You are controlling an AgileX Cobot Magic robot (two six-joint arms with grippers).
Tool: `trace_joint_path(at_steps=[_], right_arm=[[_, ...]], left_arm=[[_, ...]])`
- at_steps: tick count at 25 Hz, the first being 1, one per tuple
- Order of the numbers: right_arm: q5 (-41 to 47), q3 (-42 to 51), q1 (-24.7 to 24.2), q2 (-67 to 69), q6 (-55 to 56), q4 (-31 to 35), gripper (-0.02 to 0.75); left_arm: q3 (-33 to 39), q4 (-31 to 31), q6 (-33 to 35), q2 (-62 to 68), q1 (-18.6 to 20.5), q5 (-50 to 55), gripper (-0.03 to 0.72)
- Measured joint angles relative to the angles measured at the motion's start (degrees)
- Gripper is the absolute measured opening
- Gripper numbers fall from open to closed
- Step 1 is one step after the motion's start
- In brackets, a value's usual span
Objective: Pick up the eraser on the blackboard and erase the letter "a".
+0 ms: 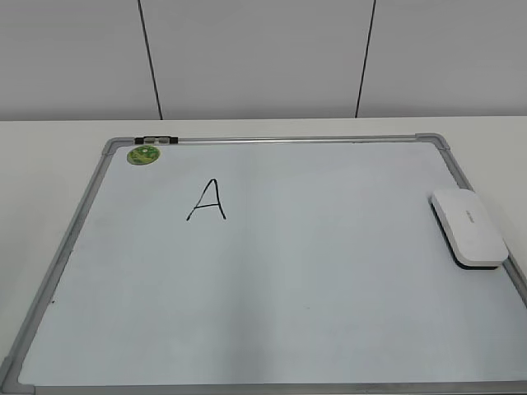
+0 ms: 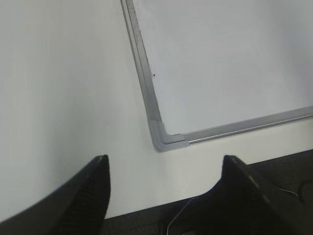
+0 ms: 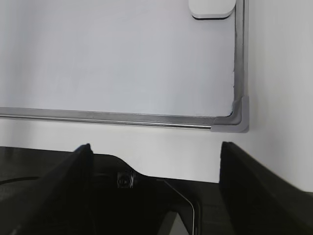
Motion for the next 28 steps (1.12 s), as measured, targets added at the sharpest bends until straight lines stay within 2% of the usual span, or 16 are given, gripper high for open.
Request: trace_joint_path(at_steps=[7,11,16,28], right_arm=[[0.4,4.8,0.0,-19.9,-5.8,-0.5,0.592],[0.5,7.5,0.0,-24.9,-7.3,-2.7,0.592],[0.2,11.3,0.0,-25.9,-7.5,-3.4,0.592],[-1.8,12.5,0.1,-26.1,-6.5,-4.6,0.592]], left_arm=[[7.3,3.3,0.0,-14.0,-1.1,2.6,0.515],[10.1,4.7,0.0,-18.5,-1.1,2.5,0.514],[11.4,6.3,0.2,-20.5,-1.7,0.0,0.514],[12.5,6.7,1.4,-20.5,-2.7,-2.0,0.514]])
